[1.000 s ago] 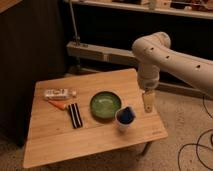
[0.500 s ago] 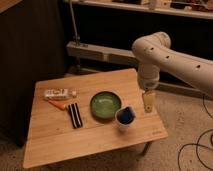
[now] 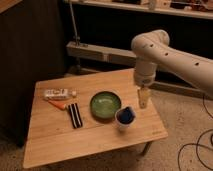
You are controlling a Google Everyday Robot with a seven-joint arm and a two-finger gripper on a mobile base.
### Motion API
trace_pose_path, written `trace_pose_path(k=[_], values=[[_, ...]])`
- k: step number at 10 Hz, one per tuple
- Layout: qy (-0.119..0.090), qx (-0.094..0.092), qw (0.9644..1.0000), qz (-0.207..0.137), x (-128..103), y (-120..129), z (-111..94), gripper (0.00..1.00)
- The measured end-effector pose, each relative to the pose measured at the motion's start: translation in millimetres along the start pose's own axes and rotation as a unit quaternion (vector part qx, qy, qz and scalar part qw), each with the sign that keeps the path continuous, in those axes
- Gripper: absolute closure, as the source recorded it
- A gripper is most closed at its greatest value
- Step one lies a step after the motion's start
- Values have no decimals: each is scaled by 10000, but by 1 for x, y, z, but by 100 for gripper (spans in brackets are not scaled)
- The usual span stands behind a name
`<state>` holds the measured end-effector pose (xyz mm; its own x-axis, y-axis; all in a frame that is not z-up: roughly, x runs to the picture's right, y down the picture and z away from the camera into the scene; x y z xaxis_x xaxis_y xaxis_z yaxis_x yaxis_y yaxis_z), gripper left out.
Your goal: Drag the pepper across the table
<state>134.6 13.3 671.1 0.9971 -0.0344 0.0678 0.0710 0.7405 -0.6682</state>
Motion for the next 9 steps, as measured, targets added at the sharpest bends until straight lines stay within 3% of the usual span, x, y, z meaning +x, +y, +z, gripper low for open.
trace_pose_path(k=[2, 5, 6, 9], values=[[-374, 122, 9988, -277, -53, -23, -2, 20], [-866, 278, 9939, -623, -128, -43, -3, 20], [-1037, 336, 9911, -765, -155, -49, -2, 20], [-1673, 781, 9755, -1199, -231, -68, 3, 20]])
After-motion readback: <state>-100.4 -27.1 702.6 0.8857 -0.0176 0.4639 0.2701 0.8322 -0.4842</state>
